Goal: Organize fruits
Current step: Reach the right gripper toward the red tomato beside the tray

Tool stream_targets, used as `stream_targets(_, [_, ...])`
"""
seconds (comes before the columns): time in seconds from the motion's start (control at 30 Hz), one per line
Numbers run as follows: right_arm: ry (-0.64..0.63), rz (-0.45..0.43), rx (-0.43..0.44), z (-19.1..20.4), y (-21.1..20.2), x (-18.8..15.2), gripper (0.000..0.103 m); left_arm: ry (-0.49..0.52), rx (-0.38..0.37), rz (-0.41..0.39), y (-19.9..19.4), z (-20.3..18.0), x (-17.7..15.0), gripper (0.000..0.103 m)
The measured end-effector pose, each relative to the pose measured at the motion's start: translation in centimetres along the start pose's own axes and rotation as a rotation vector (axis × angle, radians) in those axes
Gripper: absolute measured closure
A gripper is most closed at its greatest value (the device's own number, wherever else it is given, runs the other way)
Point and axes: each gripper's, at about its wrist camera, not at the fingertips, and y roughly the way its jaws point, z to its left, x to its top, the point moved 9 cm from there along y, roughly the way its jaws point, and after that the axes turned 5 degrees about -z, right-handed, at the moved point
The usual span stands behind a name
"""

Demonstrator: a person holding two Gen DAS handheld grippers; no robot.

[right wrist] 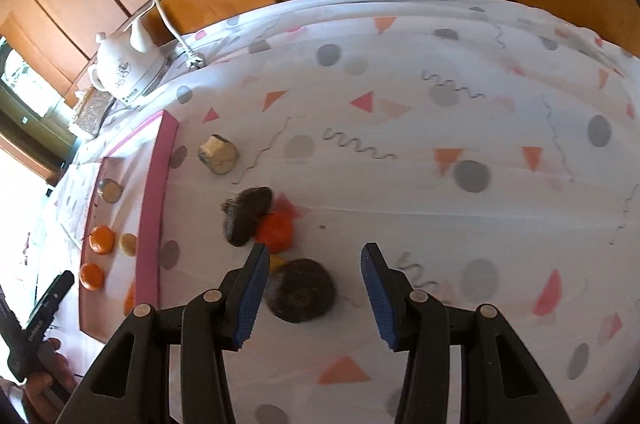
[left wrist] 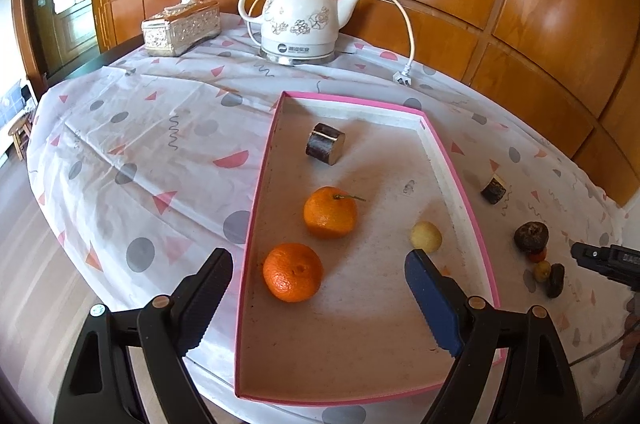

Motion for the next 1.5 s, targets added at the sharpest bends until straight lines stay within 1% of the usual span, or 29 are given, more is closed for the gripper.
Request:
stream_targets(0.17, [-0.071, 0.011, 0.021, 3.3, 1.4, 0.8, 0.056, -0.001, -0.008, -0.003, 0.0, -0.1, 0.1, 0.015])
stream_targets(0.27, [-0.122, 0.001, -0.003, 4.6, 1.9, 1.5, 0.056, -0.005, -0.012, 0.003, 0.2, 0.1, 0.1, 0.015])
stream_targets(0.4, [-0.177, 0.005, -0.053, 4.0, 1.7, 1.2, 0.058, -0.026, -0.011, 0.013, 0.5, 0.6, 0.0, 0.015])
stream_targets(0.43, [-0.191, 0.012, -0.067, 3.6, 1.6, 0.9, 0.064, -0.033, -0.010, 0.016, 0.6, 0.7, 0.0, 0.015])
stream_targets(0.47, [-0.200, 0.023, -0.072, 3.2, 1.6, 0.6, 0.066, -0.038, -0.010, 0.017, 0.6, 0.8, -0.1, 0.015])
stream_targets(0.57, [-0.218, 0.053, -0.069, 2.5, 1.9, -0.2, 0.067, -0.041, -0.012, 0.021, 0.8, 0.6, -0.2, 0.015])
stream_targets(0.63, [-0.234, 0.072, -0.069, 2.4, 2.5, -0.5, 0.070, -0.033, -0.014, 0.024, 0.9, 0.4, -0.3, 0.015])
stream_targets(0.83, [-0.270, 0.100, -0.028, 4.3, 4.7, -0.6, 0.070, -0.030, -0.009, 0.033, 1.0, 0.4, -0.4, 0.015])
stream_targets(0.97, [-0.347, 0.106, -0.054, 5.4, 5.7, -0.8, 0.071, -0.029, -0.006, 0.035, 1.0, 0.5, -0.5, 0.015])
stream_targets(1.03, [-0.378, 0.100, -0.067, 5.7, 5.9, -1.0, 0.075, -0.028, -0.006, 0.030, 0.9, 0.5, -0.4, 0.015])
stream_targets(1.13, [-0.378, 0.131, -0.059, 5.5, 6.7, -2.1, 0.076, -0.037, -0.005, 0.016, 0.6, 0.7, -0.1, 0.015])
stream_targets(1.2, [-0.370, 0.108, -0.054, 5.5, 6.6, -2.0, 0.076, -0.040, -0.002, 0.013, 0.5, 0.9, -0.1, 0.015])
stream_targets(1.5, [-0.345, 0.081, -0.071, 5.2, 6.3, -1.9, 0.077, -0.090, 0.016, -0.020, -0.9, 2.2, 0.4, 0.015])
